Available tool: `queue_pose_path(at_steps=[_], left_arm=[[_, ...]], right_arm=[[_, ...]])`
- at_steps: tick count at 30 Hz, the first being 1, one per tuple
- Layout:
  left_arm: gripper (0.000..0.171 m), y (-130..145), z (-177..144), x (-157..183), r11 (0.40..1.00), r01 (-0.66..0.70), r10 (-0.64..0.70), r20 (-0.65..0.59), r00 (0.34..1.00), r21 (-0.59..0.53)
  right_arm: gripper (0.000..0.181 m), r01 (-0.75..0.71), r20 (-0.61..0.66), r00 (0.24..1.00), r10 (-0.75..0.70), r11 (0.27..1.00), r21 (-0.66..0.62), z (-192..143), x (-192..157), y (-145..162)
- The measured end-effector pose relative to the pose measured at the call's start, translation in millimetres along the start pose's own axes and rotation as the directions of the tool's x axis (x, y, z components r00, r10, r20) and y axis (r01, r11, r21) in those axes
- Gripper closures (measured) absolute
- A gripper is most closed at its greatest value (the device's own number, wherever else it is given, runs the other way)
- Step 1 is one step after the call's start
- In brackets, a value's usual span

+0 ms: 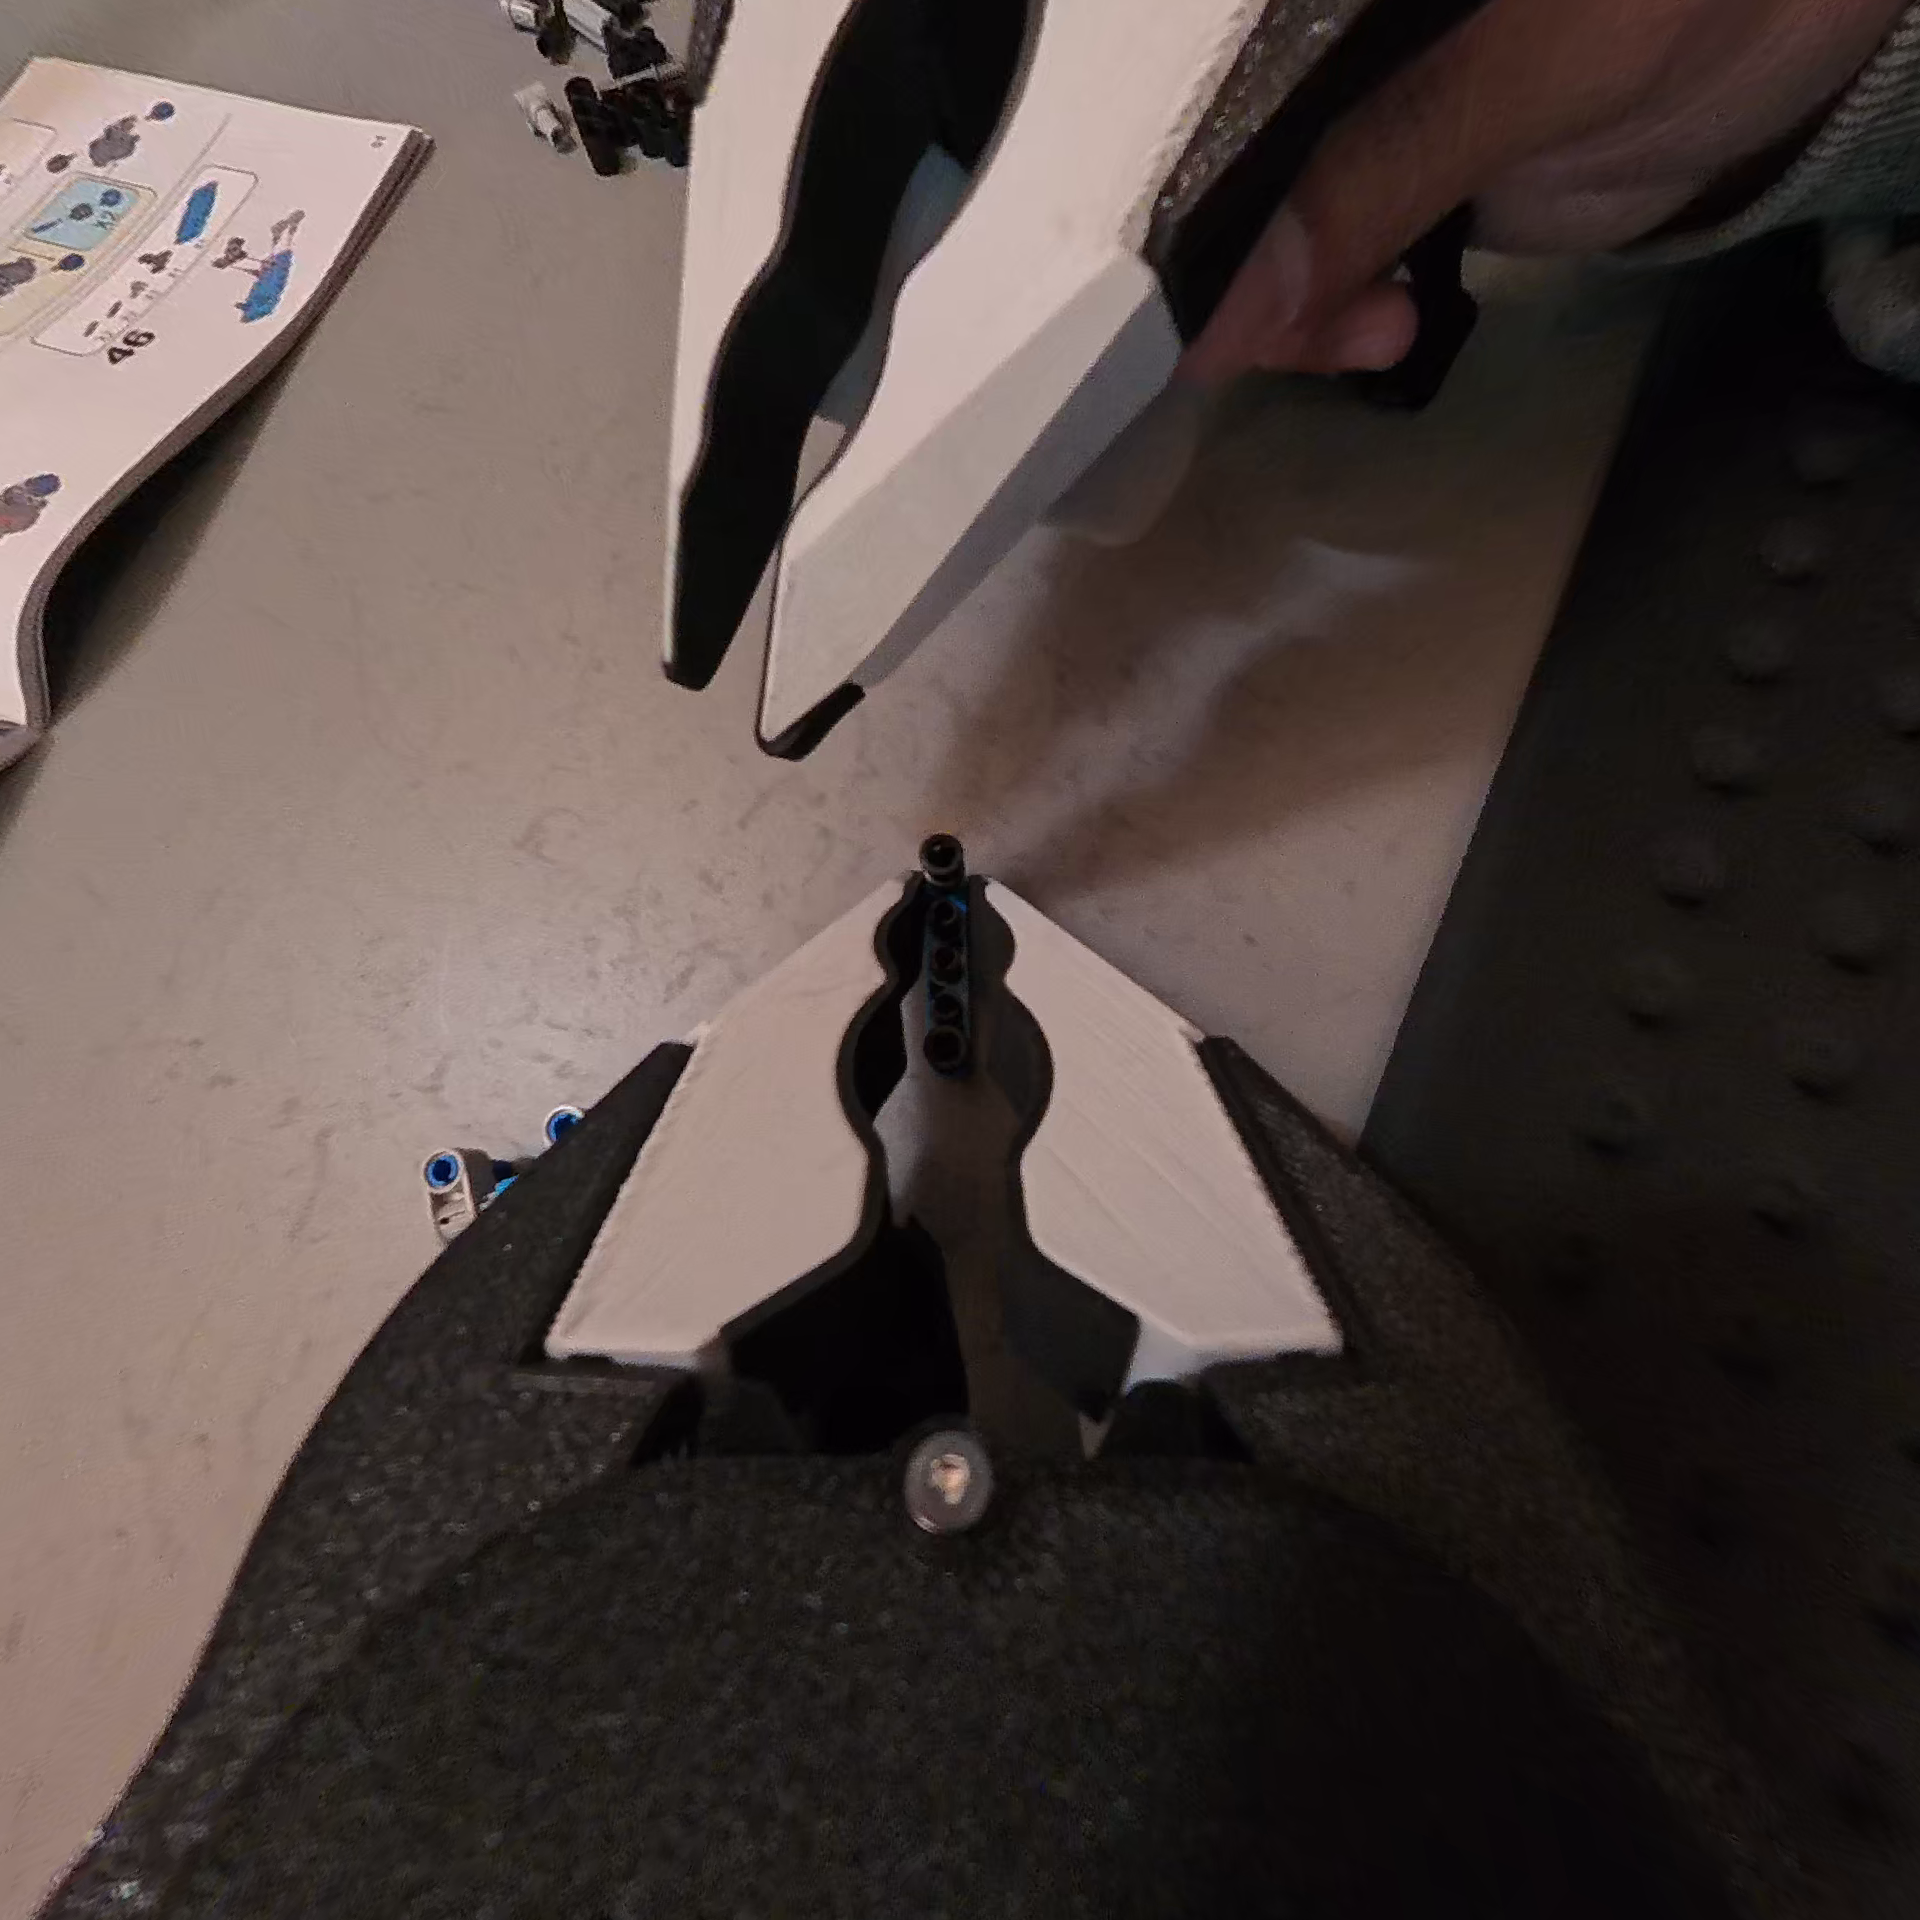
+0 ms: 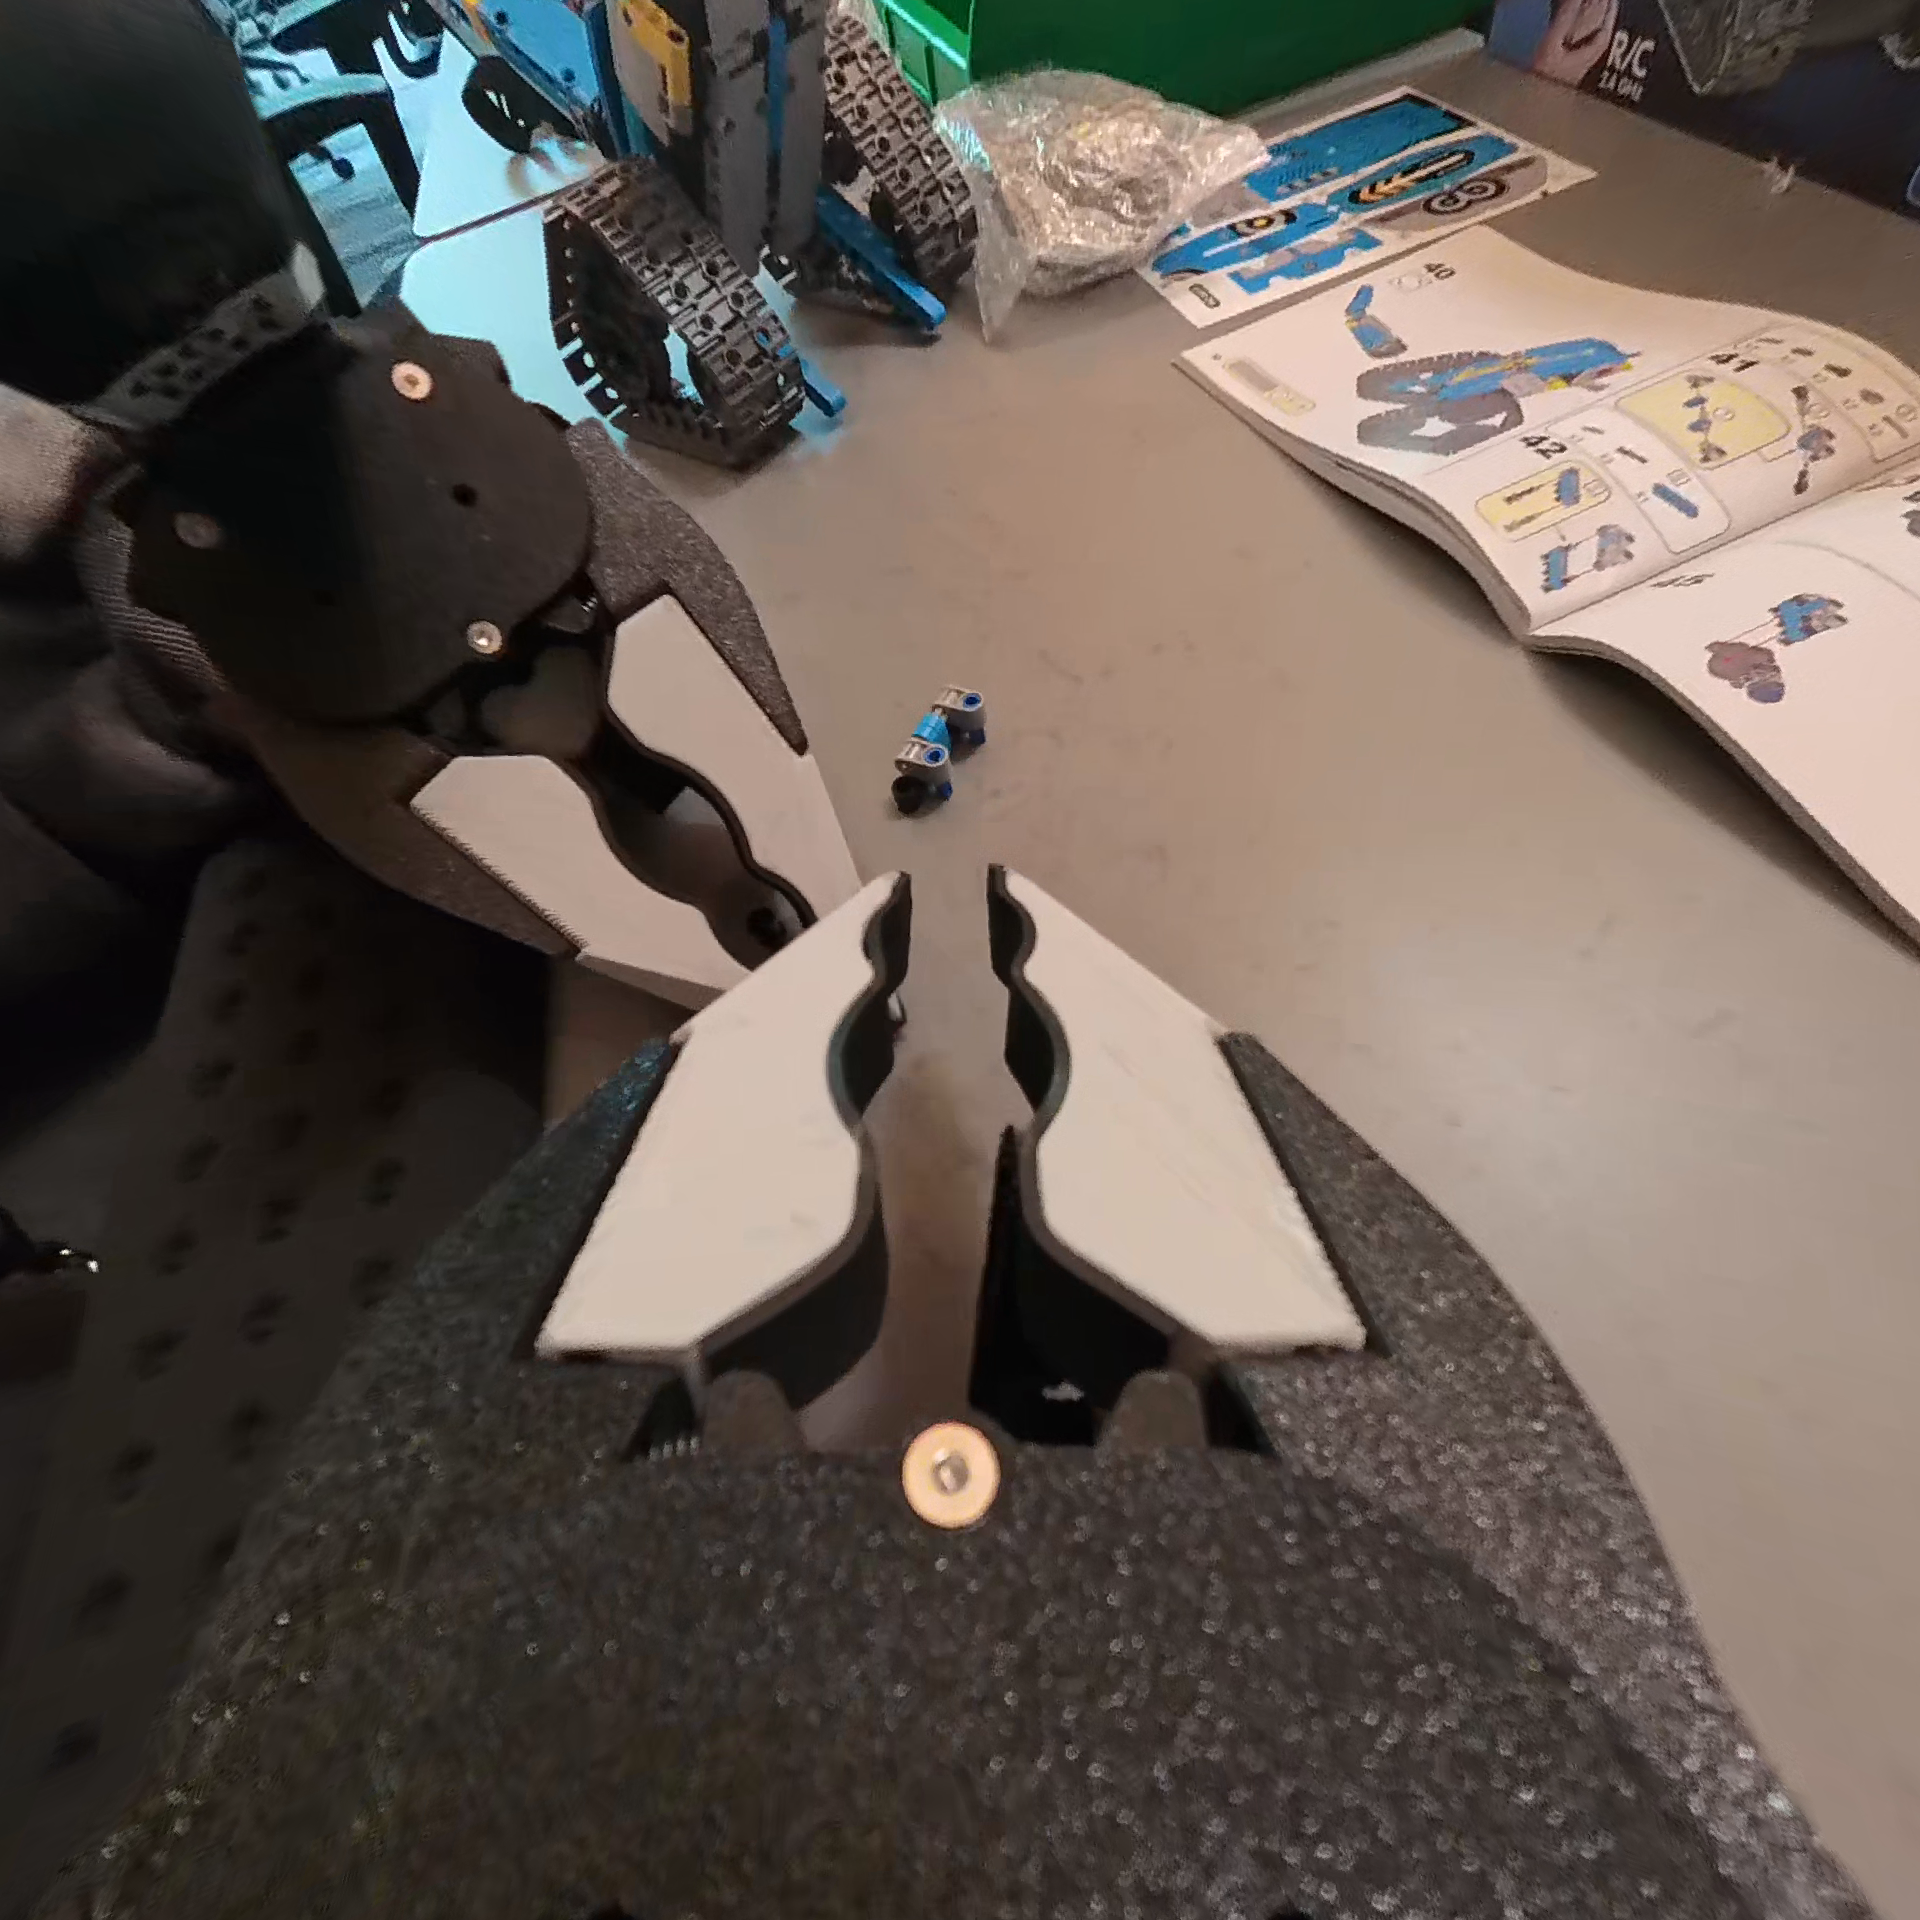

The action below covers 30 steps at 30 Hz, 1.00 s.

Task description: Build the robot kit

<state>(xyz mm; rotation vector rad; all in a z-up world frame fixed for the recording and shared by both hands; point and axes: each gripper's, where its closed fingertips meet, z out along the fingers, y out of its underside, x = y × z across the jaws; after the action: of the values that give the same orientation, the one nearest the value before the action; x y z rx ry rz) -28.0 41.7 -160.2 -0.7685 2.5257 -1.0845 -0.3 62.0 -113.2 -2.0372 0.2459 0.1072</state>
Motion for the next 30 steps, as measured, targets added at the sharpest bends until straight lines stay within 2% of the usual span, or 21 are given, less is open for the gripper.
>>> queue_pose_path(at_steps=[6, 12, 17, 21, 25, 30], left_arm=[[0.147, -6, -5, -5, 0.998, 0.026, -0.028, 0.026, 0.999, 0.048], [0.140, -23, -29, -17, 0.974, 0.093, -0.105, 0.052, 0.993, 0.204], [0.141, -11, -64, -67, 0.941, 0.177, -0.242, 0.206, 0.948, 0.288], [0.140, 7, -78, -97, 0.887, 0.326, -0.391, 0.156, 0.907, 0.327], [0.136, 17, -78, -106, 0.871, 0.377, -0.433, 0.133, 0.891, 0.315], [0.136, 20, -69, -98, 0.919, 0.301, -0.351, 0.178, 0.919, 0.255]], right_arm=[[0.168, -0.049, 0.003, 0.999, 0.049, 0.998, 0.047, -6, 5, -6], [0.168, -0.127, 0.016, 0.992, 0.126, 0.989, 0.071, -9, 12, -7], [0.164, -0.056, 0.103, 0.993, 0.055, 0.998, 0.001, -12, -3, 5], [0.158, 0.000, 0.199, 0.980, 0.007, 0.999, -0.032, -6, -25, 10], [0.157, 0.075, 0.207, 0.977, -0.051, 0.991, -0.107, 2, -32, 25], [0.157, 0.068, 0.188, 0.981, -0.049, 0.993, -0.096, 3, -29, 22]])
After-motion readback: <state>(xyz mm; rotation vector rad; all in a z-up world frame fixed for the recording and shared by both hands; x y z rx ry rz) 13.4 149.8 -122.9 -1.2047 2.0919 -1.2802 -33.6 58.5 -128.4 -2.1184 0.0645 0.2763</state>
